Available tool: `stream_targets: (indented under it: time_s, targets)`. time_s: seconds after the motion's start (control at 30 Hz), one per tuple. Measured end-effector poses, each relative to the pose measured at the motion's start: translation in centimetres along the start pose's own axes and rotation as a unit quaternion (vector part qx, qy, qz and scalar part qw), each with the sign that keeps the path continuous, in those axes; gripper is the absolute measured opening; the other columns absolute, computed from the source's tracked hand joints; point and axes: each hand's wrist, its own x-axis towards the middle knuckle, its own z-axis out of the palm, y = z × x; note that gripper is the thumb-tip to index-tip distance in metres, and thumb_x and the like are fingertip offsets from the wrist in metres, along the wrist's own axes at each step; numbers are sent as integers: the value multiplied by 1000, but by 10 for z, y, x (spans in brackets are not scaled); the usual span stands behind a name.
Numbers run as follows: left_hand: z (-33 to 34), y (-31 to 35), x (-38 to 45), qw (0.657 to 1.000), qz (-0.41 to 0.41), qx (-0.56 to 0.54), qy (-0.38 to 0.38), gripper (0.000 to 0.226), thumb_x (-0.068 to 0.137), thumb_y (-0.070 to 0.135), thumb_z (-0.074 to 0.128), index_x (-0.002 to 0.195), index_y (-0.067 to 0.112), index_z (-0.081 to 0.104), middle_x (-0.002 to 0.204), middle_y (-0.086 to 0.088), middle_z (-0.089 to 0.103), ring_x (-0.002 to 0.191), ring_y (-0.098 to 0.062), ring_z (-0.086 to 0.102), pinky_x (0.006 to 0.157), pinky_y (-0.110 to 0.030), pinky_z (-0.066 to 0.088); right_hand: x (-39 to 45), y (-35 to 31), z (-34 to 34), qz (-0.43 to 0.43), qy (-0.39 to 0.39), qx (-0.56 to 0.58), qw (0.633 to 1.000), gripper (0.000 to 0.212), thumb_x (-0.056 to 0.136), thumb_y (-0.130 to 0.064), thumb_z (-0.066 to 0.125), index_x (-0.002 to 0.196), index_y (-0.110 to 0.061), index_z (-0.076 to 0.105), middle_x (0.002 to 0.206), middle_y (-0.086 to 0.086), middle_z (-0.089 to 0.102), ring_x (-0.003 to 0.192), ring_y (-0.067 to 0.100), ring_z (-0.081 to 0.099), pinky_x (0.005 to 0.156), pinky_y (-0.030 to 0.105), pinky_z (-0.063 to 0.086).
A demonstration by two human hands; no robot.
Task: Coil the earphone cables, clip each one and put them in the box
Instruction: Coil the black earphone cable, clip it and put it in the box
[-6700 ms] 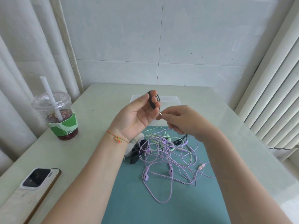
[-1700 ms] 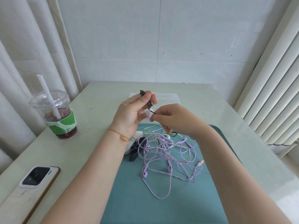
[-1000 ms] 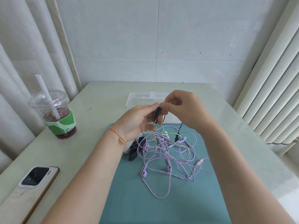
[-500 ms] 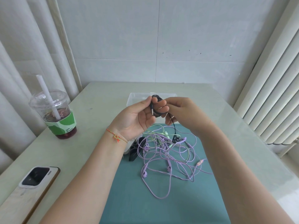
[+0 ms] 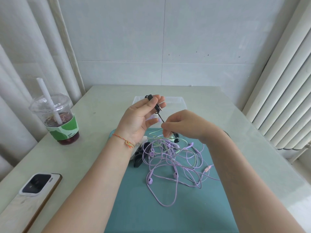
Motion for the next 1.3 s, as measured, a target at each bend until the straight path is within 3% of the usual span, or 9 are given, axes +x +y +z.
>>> stream_targets:
  time_s: [0.17, 0.3, 0.43, 0.53, 0.6, 0.7, 0.87, 1.1, 1.3]
  targets:
    - [-5, -5, 3, 987, 53, 143, 51, 12, 88, 17, 68, 97, 14, 75, 100, -9, 74, 97, -16, 68, 53, -19, 50, -2, 1, 0, -2, -10, 16, 1000, 13, 91, -19, 57, 93, -18, 70, 66, 0, 69, 57, 14, 59, 62, 26, 49]
    - [-4, -13, 6, 955, 67, 283, 52, 12, 88, 21, 69, 94, 13, 77, 87, 0, 75, 84, -8, 67, 53, -21, 49, 1, 0, 0, -4, 28, -29, 999, 21, 88, -12, 54, 92, -22, 73, 64, -3, 65, 55, 12, 54, 48, 19, 44]
    - [-5, -16, 7, 925, 86, 369, 43, 10, 90, 22, 67, 88, 18, 75, 85, 7, 76, 85, -7, 69, 56, -23, 51, 2, 2, -1, 6, 36, -66, 997, 17, 86, -14, 59, 87, -25, 72, 71, -3, 71, 65, 12, 61, 59, 24, 48]
    - [-8, -17, 9, 853, 141, 502, 33, 18, 91, 29, 63, 82, 14, 68, 76, -3, 71, 69, -17, 62, 64, -37, 51, 5, 6, 1, -4, 76, -80, 994, 20, 84, -7, 56, 88, -20, 69, 85, 0, 70, 71, 21, 63, 63, 26, 51]
    - [-9, -19, 9, 791, 166, 589, 20, 21, 91, 31, 59, 79, 15, 60, 70, -5, 65, 63, -23, 54, 63, -40, 47, 8, 9, 4, -12, 109, -100, 989, 23, 84, -4, 51, 90, -19, 68, 89, 0, 69, 63, 15, 61, 49, 14, 44]
    - [-6, -21, 7, 760, 145, 633, -16, 22, 96, 27, 53, 79, 14, 52, 73, -4, 63, 65, -25, 53, 62, -41, 45, 13, 14, 6, -18, 156, -121, 980, 25, 83, -4, 50, 94, -20, 66, 76, -2, 64, 54, 7, 51, 47, 18, 38]
    - [-6, -19, 8, 813, 48, 579, -45, 20, 99, 23, 47, 84, 14, 58, 68, 1, 50, 63, -19, 47, 66, -39, 43, 13, 17, 1, -34, 133, -86, 987, 16, 89, -12, 57, 96, -23, 66, 67, -10, 56, 52, 9, 49, 46, 12, 35]
    - [-11, -12, 4, 892, -42, 425, -147, 21, 98, 23, 55, 82, 10, 61, 57, 1, 48, 52, -15, 49, 56, -30, 45, 10, 14, -5, -59, 146, 26, 987, 8, 89, -12, 62, 88, -17, 68, 67, -8, 63, 53, 5, 52, 59, 23, 47]
    - [-10, -6, 2, 964, -118, 185, -150, 27, 101, 19, 44, 82, 7, 59, 56, 3, 38, 53, -12, 43, 44, -19, 33, 10, 15, -4, -91, 122, 113, 982, 9, 93, -9, 58, 88, -9, 66, 81, 2, 71, 80, 13, 65, 79, 28, 57]
